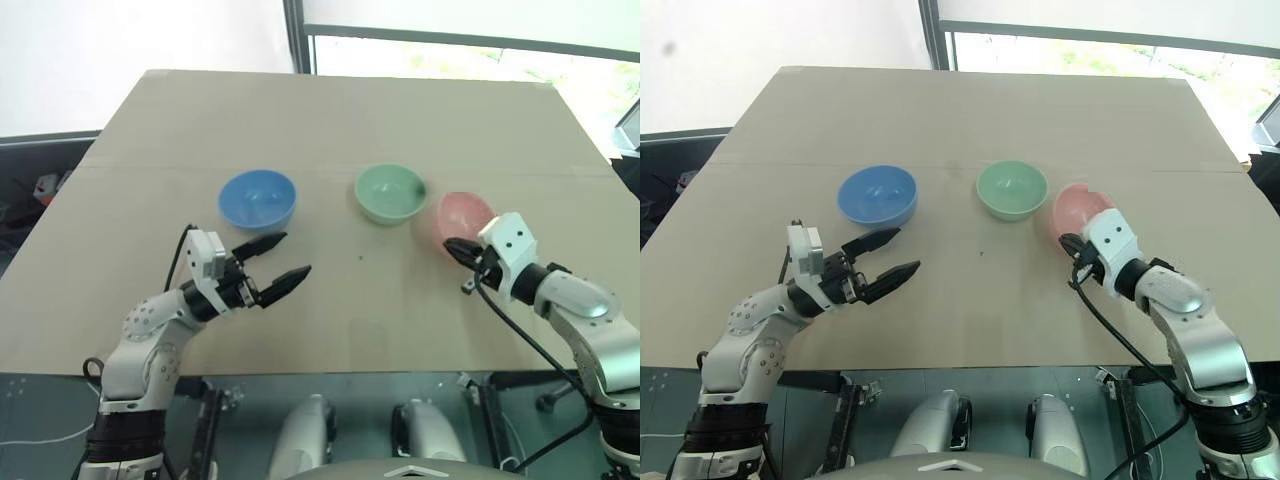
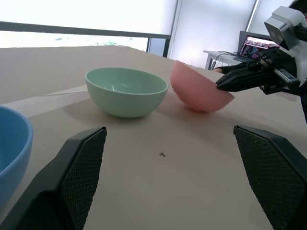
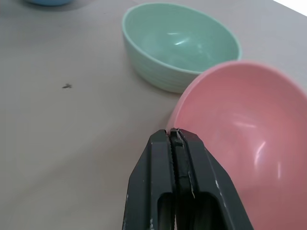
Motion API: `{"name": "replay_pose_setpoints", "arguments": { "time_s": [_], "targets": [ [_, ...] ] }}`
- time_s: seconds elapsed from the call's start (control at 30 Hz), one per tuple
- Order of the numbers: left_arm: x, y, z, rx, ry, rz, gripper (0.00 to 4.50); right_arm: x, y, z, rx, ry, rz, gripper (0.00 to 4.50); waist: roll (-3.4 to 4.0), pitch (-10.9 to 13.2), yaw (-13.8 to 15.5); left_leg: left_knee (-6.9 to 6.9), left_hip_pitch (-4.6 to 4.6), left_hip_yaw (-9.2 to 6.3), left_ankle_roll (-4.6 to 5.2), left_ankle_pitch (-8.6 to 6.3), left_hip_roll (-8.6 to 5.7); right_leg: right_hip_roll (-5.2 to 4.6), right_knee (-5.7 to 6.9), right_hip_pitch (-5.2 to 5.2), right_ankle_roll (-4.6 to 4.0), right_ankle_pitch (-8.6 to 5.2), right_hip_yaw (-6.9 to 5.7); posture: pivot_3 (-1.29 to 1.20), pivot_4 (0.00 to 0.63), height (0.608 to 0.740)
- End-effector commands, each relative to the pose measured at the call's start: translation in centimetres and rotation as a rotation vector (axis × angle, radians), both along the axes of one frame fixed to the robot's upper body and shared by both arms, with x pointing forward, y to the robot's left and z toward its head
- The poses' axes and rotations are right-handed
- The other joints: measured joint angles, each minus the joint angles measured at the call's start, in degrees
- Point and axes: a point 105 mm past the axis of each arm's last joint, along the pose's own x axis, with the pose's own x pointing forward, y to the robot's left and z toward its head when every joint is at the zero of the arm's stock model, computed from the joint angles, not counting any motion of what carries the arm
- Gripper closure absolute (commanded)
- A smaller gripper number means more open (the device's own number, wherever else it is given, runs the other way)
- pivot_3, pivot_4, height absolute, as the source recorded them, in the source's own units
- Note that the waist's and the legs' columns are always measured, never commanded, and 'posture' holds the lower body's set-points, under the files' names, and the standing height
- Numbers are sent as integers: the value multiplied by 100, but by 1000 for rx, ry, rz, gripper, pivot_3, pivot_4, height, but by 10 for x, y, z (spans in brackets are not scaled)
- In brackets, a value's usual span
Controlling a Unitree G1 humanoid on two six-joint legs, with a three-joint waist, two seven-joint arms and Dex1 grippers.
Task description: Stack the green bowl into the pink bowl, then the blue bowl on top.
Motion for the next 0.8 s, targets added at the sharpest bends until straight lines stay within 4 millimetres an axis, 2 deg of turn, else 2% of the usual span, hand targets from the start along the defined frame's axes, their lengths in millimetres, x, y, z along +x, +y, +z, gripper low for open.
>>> {"name": "replay_pose_setpoints", "arguments": {
  "time_s": [0.03, 0.2, 0.27, 0.37, 0.47, 0.5, 0.53, 0.57, 0.6, 0.67, 0.8],
  "targets": [
    [0, -3, 8, 4, -48, 9, 0, -17, 17, 13, -43, -28, 150, 4447, -2, -1, 1, 0, 0, -1, 0, 0, 0, 0, -1, 1, 0, 0, -1, 0, 150, 740],
    [3, -4, 8, 16, -52, 26, 0, -24, 33, 11, -67, -7, 242, 4447, -4, -2, 1, 1, 0, -1, 1, -1, -1, -1, -2, 1, 0, 0, 0, 0, 150, 740],
    [4, -5, 8, 18, -54, 29, 0, -22, 41, 18, -47, -24, 264, 4447, -3, -2, -5, 1, 0, 0, 1, 0, 0, -2, -1, 0, 0, 0, 0, 0, 150, 740],
    [4, -5, 9, 18, -53, 31, 0, -13, 50, 39, 11, -77, 274, 4447, -4, -2, -7, 3, 0, -1, 0, 0, 1, -1, 1, 0, 0, 0, 1, 0, 150, 740],
    [4, -6, 9, 17, -49, 30, 0, -8, 56, 48, 35, -100, 291, 3715, -5, -2, -3, 3, 0, -1, 0, 0, 1, -2, 2, -1, 0, 0, 1, 0, 150, 740],
    [4, -7, 9, 17, -49, 29, 0, -7, 60, 49, 20, -117, 311, 3317, -5, -1, 19, 2, 0, -2, 0, 0, 1, -1, 0, -1, -1, 0, -1, 0, 150, 740],
    [4, -9, 9, 15, -50, 28, 0, 6, 64, 53, -30, -208, 282, 2672, -5, -1, 17, 2, -8, -10, 0, 0, -1, -3, -4, -1, -1, 0, -10, 0, 150, 740],
    [4, -10, 9, 14, -51, 27, 0, 14, 70, 53, -81, -267, 282, 2525, -5, -2, 4, 2, -9, -10, 1, 0, -3, -5, -5, -1, -1, 0, -10, 0, 150, 740],
    [5, -11, 10, 12, -51, 27, 0, 17, 77, 50, -120, -285, 316, 2068, -4, -1, -8, 3, -8, -5, 1, -1, -5, -6, -5, -1, 0, 0, -7, 0, 150, 740],
    [6, -11, 10, 12, -53, 29, 0, 20, 85, 43, -160, -290, 375, 2068, -4, -1, -27, 5, -6, 2, 1, 0, -8, -6, -2, -3, 0, 1, -2, 0, 150, 740],
    [2, -12, 13, -11, -60, 13, 0, 40, 98, 32, -204, -308, 407, 2068, -2, 0, -15, 4, -6, -1, -2, 2, -2, 3, 4, -7, 0, 0, -5, 0, 150, 740]
  ]
}}
